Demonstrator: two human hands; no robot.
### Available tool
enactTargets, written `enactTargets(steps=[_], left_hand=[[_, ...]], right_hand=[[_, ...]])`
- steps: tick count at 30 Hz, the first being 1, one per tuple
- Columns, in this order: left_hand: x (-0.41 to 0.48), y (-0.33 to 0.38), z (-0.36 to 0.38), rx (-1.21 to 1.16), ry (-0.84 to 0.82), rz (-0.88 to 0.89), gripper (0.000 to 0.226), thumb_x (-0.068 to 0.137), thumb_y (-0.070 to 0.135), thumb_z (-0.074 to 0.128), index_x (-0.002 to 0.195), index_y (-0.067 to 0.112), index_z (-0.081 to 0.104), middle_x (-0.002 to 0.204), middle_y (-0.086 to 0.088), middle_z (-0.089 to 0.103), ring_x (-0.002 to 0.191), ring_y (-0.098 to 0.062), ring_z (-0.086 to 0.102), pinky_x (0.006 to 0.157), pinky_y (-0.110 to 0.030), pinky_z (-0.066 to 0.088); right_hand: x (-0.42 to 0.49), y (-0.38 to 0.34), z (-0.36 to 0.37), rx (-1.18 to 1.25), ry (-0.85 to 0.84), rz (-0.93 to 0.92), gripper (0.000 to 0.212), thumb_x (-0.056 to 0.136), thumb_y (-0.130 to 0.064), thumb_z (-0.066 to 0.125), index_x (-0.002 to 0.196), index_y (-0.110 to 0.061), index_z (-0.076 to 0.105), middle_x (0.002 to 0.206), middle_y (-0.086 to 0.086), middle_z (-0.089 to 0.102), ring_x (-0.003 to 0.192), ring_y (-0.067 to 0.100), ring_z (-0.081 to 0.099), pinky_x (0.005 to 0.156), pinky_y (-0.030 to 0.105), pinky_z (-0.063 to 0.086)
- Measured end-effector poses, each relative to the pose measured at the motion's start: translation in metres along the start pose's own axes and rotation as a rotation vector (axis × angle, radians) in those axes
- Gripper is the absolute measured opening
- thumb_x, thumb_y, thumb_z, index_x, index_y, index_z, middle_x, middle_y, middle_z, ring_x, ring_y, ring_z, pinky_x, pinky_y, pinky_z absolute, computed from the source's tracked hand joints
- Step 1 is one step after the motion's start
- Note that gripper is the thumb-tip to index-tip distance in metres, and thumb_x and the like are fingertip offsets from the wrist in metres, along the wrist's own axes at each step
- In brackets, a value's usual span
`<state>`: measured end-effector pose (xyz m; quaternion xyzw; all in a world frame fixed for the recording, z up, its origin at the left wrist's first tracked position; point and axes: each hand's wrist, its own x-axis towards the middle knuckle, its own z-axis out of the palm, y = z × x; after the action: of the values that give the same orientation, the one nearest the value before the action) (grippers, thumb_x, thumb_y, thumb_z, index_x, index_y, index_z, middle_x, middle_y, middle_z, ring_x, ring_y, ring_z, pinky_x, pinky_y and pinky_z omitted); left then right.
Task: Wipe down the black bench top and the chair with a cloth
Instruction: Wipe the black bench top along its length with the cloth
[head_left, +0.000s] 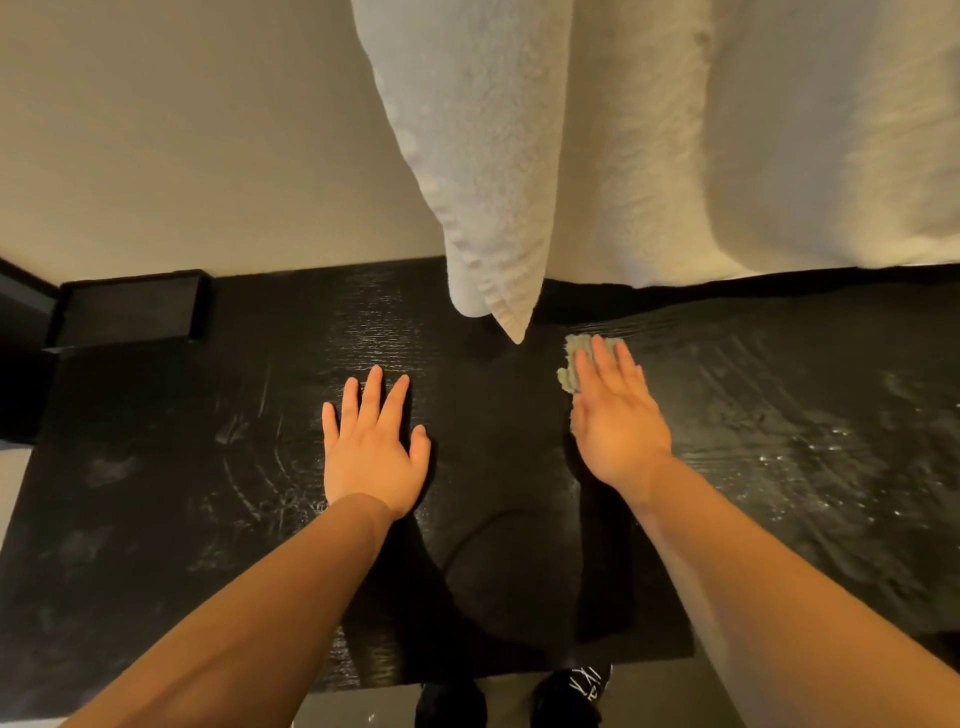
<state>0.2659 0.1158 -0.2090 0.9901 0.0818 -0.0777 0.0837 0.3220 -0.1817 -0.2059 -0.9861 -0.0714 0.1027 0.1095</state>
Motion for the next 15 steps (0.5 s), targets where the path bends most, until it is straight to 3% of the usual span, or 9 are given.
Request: enactTargets(steps=[2, 4, 7, 11, 15], left_hand=[[0.0, 0.0, 0.001, 0.006, 0.001, 0.001, 0.069, 0.102, 0.056, 0.027, 0.167, 0.035, 0.021, 0.178, 0.0, 0.009, 0.164, -0.029, 0.002, 0.131, -0.058, 0.005], [0.0, 0.0, 0.002, 0.004, 0.002, 0.001, 0.069, 0.102, 0.056, 0.028, 0.167, 0.035, 0.021, 0.178, 0.0, 0.01, 0.164, -0.029, 0.002, 0.131, -0.058, 0.005], [0.001, 0.001, 0.001, 0.001, -0.005, -0.005, 0.068, 0.103, 0.056, 0.029, 0.167, 0.035, 0.02, 0.178, 0.0, 0.009, 0.164, -0.029, 0.002, 0.131, -0.058, 0.004], [0.0, 0.002, 0.0, 0.009, -0.006, -0.004, 0.068, 0.103, 0.056, 0.028, 0.167, 0.035, 0.018, 0.178, 0.001, 0.008, 0.164, -0.029, 0.001, 0.131, -0.058, 0.004], [-0.002, 0.002, 0.0, 0.03, -0.019, -0.004, 0.068, 0.105, 0.055, 0.026, 0.169, 0.035, 0.014, 0.178, 0.0, 0.004, 0.164, -0.03, -0.001, 0.131, -0.058, 0.002]], right_hand=[[-0.005, 0.001, -0.003, 0.022, 0.015, 0.1, 0.063, 0.108, -0.027, 0.033, 0.166, -0.015, 0.011, 0.174, 0.007, 0.0, 0.16, 0.033, -0.008, 0.129, 0.047, 0.002], [-0.015, -0.019, 0.001, 0.034, 0.017, 0.083, 0.068, 0.104, -0.024, 0.041, 0.166, -0.014, 0.013, 0.174, 0.009, 0.001, 0.159, 0.036, -0.007, 0.129, 0.049, 0.003], [-0.047, -0.063, 0.018, 0.032, -0.044, -0.159, 0.08, 0.096, -0.023, 0.053, 0.166, -0.014, 0.015, 0.175, 0.005, 0.001, 0.16, 0.034, -0.007, 0.128, 0.046, -0.005], [-0.065, -0.058, 0.025, -0.02, -0.082, -0.348, 0.071, 0.102, -0.029, 0.043, 0.166, -0.018, 0.015, 0.175, 0.002, 0.002, 0.161, 0.028, -0.006, 0.128, 0.041, -0.004], [-0.063, 0.0, 0.009, -0.063, -0.056, -0.116, 0.066, 0.107, -0.035, 0.034, 0.167, -0.016, 0.012, 0.175, 0.005, 0.003, 0.16, 0.03, -0.005, 0.13, 0.049, 0.009]])
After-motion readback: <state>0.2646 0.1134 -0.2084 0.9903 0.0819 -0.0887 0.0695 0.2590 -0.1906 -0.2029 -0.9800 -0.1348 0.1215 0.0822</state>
